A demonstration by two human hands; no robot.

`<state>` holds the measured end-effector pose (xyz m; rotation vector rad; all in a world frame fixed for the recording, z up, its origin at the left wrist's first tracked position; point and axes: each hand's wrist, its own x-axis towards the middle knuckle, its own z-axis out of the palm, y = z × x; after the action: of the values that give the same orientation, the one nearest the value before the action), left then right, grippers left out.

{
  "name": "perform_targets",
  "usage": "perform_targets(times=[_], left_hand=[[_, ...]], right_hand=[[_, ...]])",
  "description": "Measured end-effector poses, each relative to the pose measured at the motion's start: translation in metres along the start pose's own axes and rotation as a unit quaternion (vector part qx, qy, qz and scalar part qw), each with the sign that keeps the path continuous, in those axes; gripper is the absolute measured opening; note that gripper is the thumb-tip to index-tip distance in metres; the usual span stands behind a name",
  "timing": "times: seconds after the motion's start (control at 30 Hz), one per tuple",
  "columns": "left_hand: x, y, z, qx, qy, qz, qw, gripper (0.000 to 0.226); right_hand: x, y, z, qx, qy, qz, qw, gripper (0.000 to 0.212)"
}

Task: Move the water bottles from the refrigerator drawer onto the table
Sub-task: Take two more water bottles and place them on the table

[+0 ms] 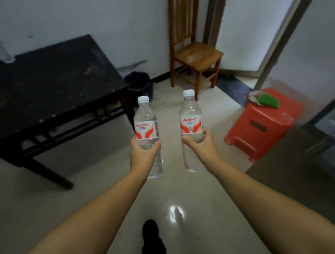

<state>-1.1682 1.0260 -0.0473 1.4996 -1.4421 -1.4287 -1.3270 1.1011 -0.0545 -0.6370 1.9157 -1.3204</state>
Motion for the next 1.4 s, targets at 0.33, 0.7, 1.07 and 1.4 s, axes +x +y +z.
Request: perform_targets(times=[0.33,0.7,1.07,1.4], left_hand=[[0.061,-0.033,-0.152,-0.012,0.143,-0.041,0.989,0.056],[0.187,-0.034,-0.297,-0.043,0.178,-0.049,0.982,0.055],[0.329,-0.021,-0.334,-0.072,0.224,-0.095,0.967,0.062],[0.483,0.03,-0.354,-0.099,0.265,-0.091,0.955,0.061]], right_hand=[[0.022,-0.032,0.174,-0.049,-0.139,-0.019,0.989,0.063],[0.074,-0.1,0.364,-0.065,-0.146,-0.023,0.987,0.066],[0.191,-0.149,0.465,-0.107,-0.222,-0.04,0.968,0.065],[0.339,-0.22,0.552,-0.111,-0.267,-0.055,0.956,0.066]])
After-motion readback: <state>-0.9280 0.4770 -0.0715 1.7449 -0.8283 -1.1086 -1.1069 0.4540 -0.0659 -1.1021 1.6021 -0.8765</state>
